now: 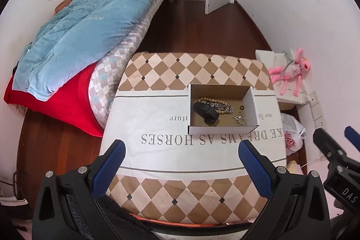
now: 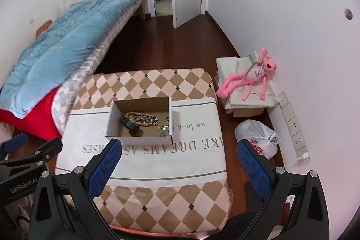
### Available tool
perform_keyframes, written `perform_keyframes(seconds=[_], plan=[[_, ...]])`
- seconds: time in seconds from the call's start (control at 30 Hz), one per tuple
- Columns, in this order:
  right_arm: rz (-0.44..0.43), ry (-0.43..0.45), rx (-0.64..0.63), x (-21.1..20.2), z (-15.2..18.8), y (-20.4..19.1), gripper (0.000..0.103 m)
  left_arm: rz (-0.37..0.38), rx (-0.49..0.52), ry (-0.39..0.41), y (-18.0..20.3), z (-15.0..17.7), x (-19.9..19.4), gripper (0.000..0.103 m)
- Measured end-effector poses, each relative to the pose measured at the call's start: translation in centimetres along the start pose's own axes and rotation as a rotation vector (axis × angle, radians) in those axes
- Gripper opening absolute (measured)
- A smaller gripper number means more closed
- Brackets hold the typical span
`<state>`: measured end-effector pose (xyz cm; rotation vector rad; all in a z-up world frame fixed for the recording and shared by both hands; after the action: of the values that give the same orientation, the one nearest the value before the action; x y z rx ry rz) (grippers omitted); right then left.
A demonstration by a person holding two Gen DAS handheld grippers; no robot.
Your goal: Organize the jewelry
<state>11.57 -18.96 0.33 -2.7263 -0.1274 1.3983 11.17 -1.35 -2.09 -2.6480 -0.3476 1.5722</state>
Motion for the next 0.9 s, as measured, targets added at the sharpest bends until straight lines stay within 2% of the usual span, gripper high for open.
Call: perform_keyframes(seconds=[0.43, 0.9], plan=[[0.014, -0.097, -0.014, 5.5, -1.7, 0.0, 0.103, 0.001, 0.01, -0.076, 0.9, -2.2, 3.5, 0.103], [-0.002, -0.15, -0.02, 6.4, -2.5, 0.0, 0.103, 0.024, 0.008, -0.108, 1.2, -2.6, 4.1, 0.103]])
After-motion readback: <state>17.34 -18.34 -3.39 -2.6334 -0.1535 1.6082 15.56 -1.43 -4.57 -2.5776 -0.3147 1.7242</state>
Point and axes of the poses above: each gripper's, at about its wrist camera, not at the fingertips, and x roughly the way its jaws point, y to its right, z to its underside, the point moved 3 cm from there along x, roughly the way its jaws point, and after that the axes turned 8 degrees about -z, right-handed, at the moved point
